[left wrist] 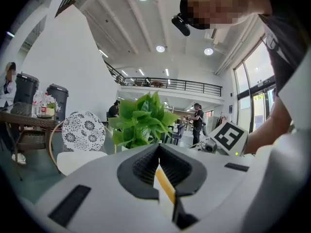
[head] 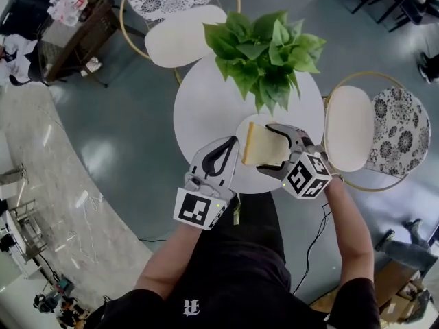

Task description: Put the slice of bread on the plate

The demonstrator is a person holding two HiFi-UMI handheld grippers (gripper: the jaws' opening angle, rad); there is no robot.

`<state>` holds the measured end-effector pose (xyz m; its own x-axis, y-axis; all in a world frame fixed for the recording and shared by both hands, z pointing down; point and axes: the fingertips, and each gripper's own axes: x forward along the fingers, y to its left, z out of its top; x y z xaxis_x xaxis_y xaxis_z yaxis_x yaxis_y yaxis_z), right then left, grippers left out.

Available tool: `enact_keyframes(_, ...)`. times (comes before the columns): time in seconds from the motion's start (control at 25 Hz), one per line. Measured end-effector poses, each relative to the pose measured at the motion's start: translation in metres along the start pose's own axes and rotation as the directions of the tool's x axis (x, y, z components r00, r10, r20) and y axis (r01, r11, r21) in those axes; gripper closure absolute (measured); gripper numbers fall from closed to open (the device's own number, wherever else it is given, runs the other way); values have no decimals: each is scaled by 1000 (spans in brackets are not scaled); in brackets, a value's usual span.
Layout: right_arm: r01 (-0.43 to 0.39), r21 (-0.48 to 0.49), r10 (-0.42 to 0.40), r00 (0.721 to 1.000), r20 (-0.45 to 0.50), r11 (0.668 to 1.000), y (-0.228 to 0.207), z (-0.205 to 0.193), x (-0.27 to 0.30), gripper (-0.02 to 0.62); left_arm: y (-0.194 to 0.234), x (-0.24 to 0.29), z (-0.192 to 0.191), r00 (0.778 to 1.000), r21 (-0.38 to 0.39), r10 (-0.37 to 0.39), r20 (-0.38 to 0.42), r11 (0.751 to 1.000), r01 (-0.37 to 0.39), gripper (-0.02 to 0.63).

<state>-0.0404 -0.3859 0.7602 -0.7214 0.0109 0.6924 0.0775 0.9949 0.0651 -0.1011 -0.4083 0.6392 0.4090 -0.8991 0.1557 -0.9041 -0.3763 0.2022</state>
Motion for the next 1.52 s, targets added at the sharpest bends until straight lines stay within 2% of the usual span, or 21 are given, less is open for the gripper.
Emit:
enact_keyframes(0.16, -51, -82, 45, 997, -69, 995, -3, -11, 16, 110, 10, 2, -9, 1000, 32, 20, -6, 999, -20, 598)
enact_keyframes(0.36, -112, -161, 85, 983, -164, 981, -2, -25, 36, 110, 10, 1, -14, 1000, 14, 22, -21, 1000, -22, 598)
enact_keyframes(0.56, -150, -170, 112, 971, -213, 974, -4, -36, 51, 110, 14, 2, -17, 999, 15, 25, -30, 1000, -25, 598)
enact_keyframes(0.8, -157, -205, 102, 961, -258, 966, -3, -36, 53, 109, 16, 0, -17, 998, 14, 29, -49, 1000, -28, 598)
enact_keyframes(1.12, -88, -99, 72, 985, -154, 991, -4, -1, 19, 110, 2, 0, 4, 998, 9, 6, -67, 1000, -5, 598)
enact_keyframes(1.32, -30, 26, 31, 999, -29, 999, 2, 40, -15, 117, -10, -3, 29, 997, 13, -1, -81, 1000, 2, 598)
enact_keyframes(1.36, -18, 51, 18, 1000, 1, 999, 2, 51, -24, 151, -12, -4, 37, 997, 12, 1, -82, 1000, 0, 598)
enact_keyframes(1.52, 58, 136, -72, 992, 103, 989, -4, 97, -66, 215, -24, -10, 74, 997, 6, 8, -79, 1000, -7, 598)
